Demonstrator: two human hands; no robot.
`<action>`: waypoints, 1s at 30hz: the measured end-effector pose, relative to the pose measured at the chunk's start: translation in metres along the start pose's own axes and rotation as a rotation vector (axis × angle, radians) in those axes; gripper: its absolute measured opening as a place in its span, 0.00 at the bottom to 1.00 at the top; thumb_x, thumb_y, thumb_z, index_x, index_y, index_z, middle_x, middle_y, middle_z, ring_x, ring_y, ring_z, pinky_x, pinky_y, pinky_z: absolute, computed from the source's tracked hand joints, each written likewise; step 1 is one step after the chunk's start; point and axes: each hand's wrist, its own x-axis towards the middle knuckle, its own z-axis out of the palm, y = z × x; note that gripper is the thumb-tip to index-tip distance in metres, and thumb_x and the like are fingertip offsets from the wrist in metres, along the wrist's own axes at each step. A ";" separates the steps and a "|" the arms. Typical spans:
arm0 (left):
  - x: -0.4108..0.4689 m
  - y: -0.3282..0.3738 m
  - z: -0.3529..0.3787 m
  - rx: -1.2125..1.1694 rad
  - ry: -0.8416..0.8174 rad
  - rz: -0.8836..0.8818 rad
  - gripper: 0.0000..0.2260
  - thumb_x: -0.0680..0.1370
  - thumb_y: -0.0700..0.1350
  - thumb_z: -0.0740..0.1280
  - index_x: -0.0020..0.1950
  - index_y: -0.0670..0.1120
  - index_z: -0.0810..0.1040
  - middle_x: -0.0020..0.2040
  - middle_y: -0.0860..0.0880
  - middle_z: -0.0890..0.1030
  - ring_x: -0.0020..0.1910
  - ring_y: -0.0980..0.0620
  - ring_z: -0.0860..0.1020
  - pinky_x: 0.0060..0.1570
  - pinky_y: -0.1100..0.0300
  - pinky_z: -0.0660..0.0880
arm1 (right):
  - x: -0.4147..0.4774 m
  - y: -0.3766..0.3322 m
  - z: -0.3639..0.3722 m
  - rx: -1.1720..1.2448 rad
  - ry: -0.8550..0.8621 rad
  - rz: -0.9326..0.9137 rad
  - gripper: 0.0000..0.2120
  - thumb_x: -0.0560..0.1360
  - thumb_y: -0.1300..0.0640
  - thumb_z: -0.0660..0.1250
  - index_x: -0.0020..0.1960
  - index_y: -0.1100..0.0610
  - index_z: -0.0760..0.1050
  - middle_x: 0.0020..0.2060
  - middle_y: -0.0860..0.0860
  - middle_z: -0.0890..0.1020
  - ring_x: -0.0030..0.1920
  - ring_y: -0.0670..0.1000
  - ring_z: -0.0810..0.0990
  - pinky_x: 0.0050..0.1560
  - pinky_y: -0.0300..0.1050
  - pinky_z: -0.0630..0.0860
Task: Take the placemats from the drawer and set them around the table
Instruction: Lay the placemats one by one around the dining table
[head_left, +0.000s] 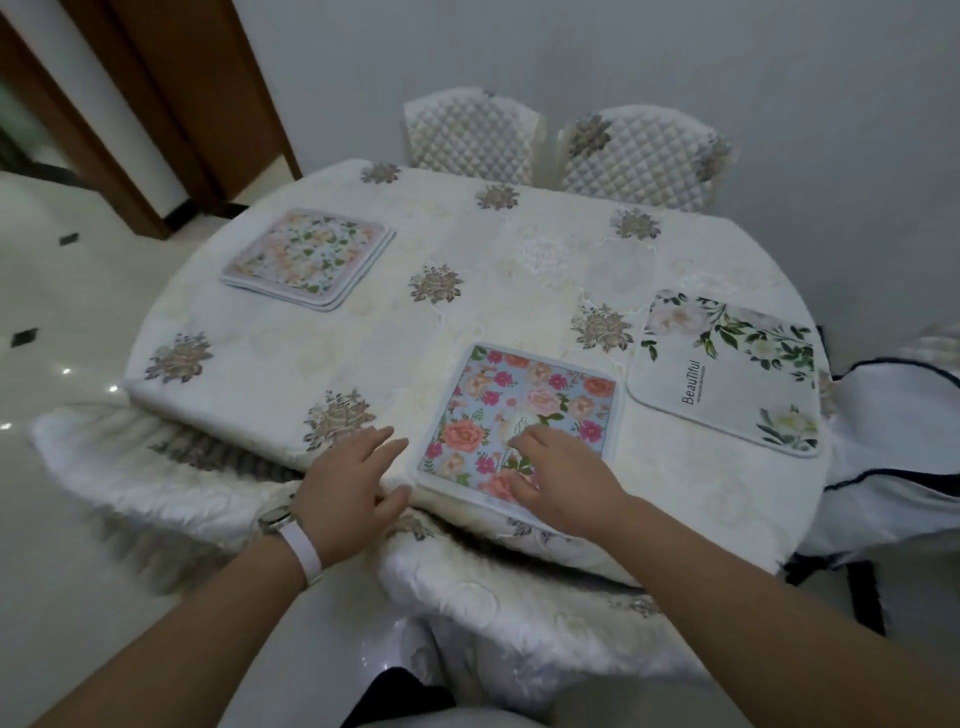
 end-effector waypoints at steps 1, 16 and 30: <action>-0.008 -0.003 -0.007 0.016 0.008 -0.013 0.23 0.72 0.56 0.65 0.61 0.43 0.79 0.62 0.42 0.79 0.59 0.41 0.78 0.53 0.45 0.78 | 0.005 -0.011 -0.003 -0.013 -0.001 -0.038 0.24 0.79 0.44 0.57 0.71 0.52 0.69 0.64 0.50 0.74 0.60 0.52 0.74 0.58 0.51 0.74; -0.156 -0.133 -0.094 0.156 0.138 -0.422 0.22 0.70 0.57 0.63 0.57 0.47 0.81 0.58 0.46 0.81 0.55 0.44 0.79 0.49 0.48 0.78 | 0.093 -0.213 0.006 -0.177 -0.054 -0.455 0.22 0.79 0.45 0.59 0.71 0.51 0.70 0.65 0.50 0.74 0.64 0.53 0.72 0.62 0.49 0.70; -0.309 -0.375 -0.151 0.082 0.242 -0.552 0.20 0.74 0.57 0.59 0.58 0.48 0.80 0.58 0.47 0.81 0.57 0.46 0.79 0.50 0.50 0.76 | 0.183 -0.489 0.095 -0.199 -0.095 -0.483 0.28 0.75 0.39 0.52 0.68 0.51 0.73 0.65 0.50 0.75 0.62 0.53 0.75 0.59 0.48 0.73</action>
